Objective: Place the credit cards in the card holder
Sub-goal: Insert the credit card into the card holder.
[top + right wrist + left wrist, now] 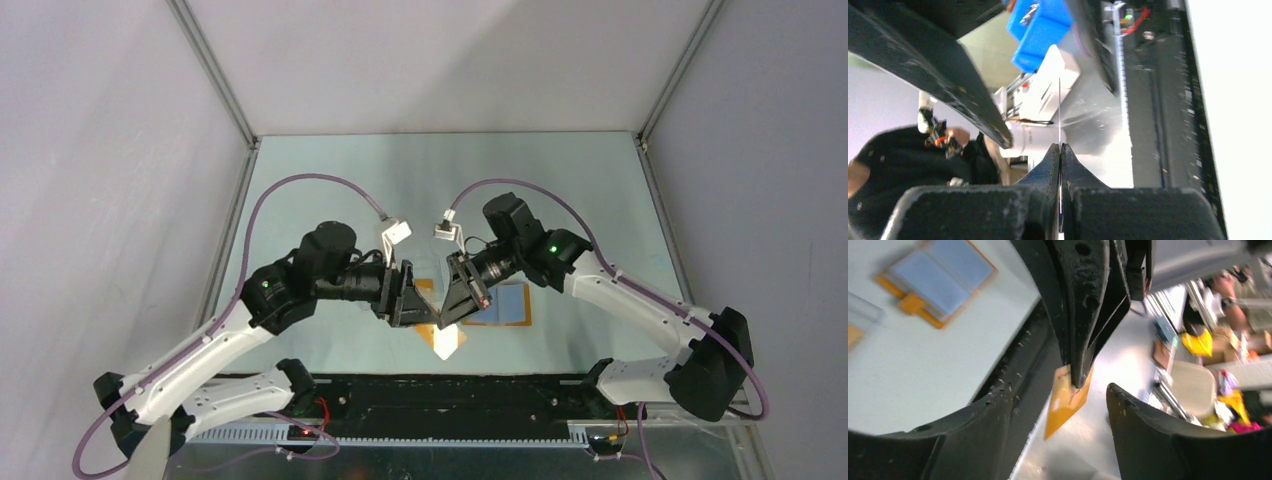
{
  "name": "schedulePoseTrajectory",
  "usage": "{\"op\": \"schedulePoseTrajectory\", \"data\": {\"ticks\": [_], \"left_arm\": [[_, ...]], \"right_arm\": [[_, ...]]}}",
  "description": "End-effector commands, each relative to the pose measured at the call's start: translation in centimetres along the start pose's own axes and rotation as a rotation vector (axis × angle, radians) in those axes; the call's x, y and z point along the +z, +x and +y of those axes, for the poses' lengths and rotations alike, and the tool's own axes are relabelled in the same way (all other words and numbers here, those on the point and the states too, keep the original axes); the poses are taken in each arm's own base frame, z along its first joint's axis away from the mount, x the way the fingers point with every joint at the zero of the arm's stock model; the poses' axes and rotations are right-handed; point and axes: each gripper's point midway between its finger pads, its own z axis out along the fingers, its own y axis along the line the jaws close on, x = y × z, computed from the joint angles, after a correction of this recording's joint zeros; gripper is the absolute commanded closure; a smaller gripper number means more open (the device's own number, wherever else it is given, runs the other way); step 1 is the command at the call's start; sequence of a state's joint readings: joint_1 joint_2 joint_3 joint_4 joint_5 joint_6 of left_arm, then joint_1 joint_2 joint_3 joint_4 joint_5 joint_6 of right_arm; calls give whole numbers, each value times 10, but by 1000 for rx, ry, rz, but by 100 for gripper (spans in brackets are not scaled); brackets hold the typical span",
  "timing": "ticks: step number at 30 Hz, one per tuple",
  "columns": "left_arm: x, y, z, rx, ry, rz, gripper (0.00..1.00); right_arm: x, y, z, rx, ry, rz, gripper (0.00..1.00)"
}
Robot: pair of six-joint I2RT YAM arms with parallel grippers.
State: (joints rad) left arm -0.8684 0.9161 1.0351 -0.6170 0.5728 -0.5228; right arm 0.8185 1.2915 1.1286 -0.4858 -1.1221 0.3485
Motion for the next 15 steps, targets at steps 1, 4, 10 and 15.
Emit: {"op": "schedulePoseTrajectory", "data": {"ticks": [1,4,10,15], "left_arm": [[6,-32,45,-67,-221,-228,25],[20,-36,80,-191,-344,-295,25],[82,-29,130,-350,-462,-208,31],[144,-29,160,-377,-521,-80,50]], "right_arm": [[-27,-13,-40,76,156,-132,100],[-65,-14,-88,189,321,-273,100],[-144,-6,-165,356,596,-565,100],[-181,16,-222,483,762,-690,100]]}}
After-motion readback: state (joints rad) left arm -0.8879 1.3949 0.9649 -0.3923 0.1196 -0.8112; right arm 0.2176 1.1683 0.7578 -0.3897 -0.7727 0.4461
